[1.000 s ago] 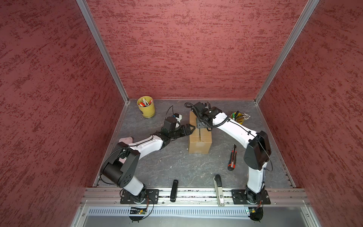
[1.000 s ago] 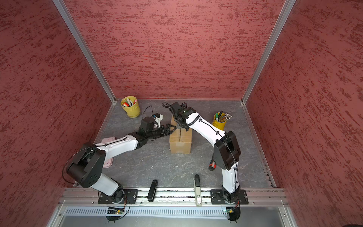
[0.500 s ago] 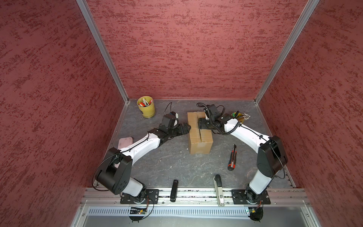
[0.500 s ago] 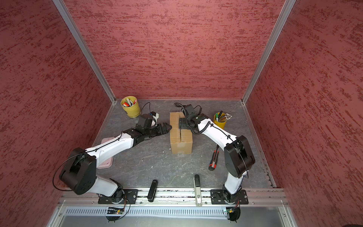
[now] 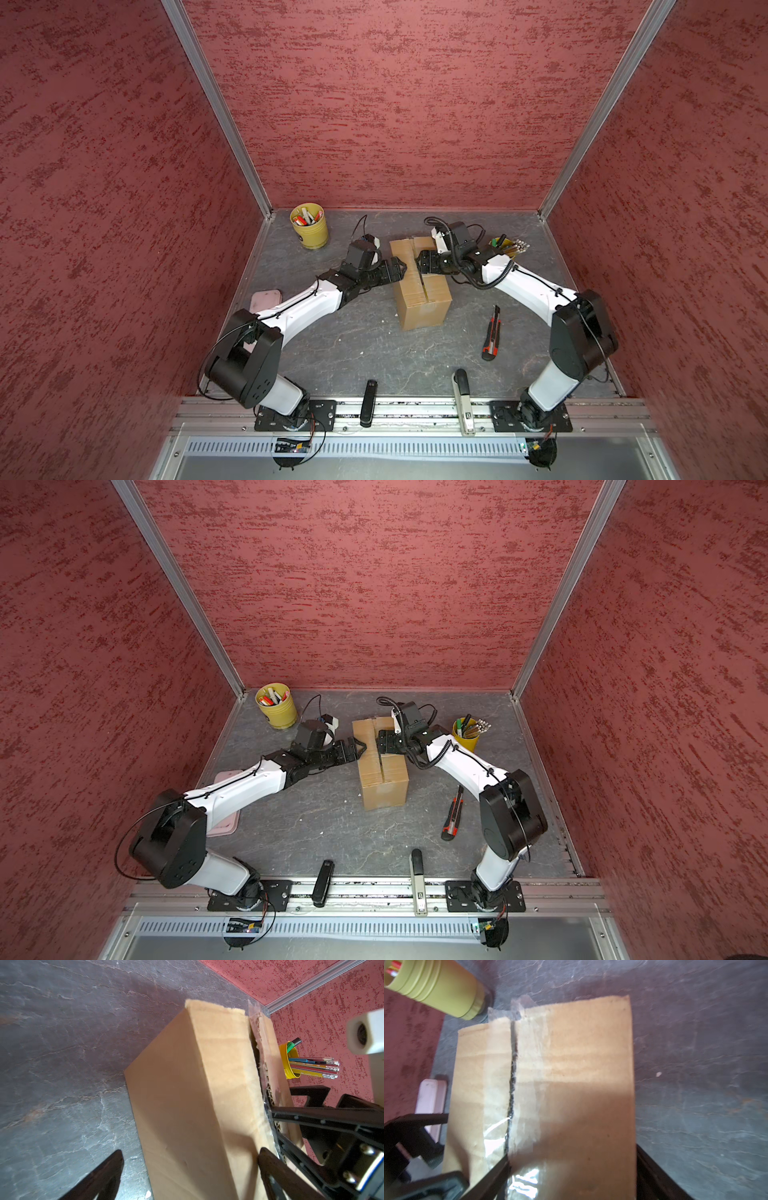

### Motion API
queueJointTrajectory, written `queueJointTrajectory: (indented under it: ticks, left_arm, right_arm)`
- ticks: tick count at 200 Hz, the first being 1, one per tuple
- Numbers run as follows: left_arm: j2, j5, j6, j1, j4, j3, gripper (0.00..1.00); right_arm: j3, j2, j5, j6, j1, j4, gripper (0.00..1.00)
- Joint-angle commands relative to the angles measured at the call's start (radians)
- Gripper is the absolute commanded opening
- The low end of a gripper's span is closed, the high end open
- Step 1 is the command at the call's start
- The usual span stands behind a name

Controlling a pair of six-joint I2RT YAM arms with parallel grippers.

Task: Unpack the express box

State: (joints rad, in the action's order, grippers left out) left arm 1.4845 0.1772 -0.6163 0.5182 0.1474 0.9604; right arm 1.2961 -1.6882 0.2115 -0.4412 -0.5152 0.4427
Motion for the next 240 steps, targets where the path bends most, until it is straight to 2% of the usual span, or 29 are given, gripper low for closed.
queueJointTrajectory:
  ticks: [1,35,84,123,168,240]
  left_arm:
    - [-0.062,-0.081,0.021,-0.025,0.186,-0.01,1.0]
    - [-0.179,-0.097,0.019,-0.046,0.308,-0.072,1.0]
    - [-0.2,-0.095,-0.035,-0.046,0.296,-0.159,1.0]
    - [-0.108,-0.069,-0.033,-0.035,0.217,-0.143,1.0]
    - [0.013,-0.058,-0.032,-0.028,0.142,-0.087,1.0]
    - [0.116,-0.06,-0.03,-0.032,0.11,-0.021,1.0]
  right_arm:
    - [-0.019,0.048,0.193,-0.024,0.009,-0.07,0.82]
    - [-0.04,0.054,0.235,-0.03,0.026,-0.094,0.84]
    - [-0.046,0.064,0.247,-0.028,0.033,-0.097,0.86]
    - [-0.053,0.059,0.3,-0.025,0.034,-0.123,0.88]
    - [-0.091,0.058,0.419,-0.051,0.034,-0.215,0.9]
    - [-0.112,0.081,0.483,-0.082,0.034,-0.291,0.95]
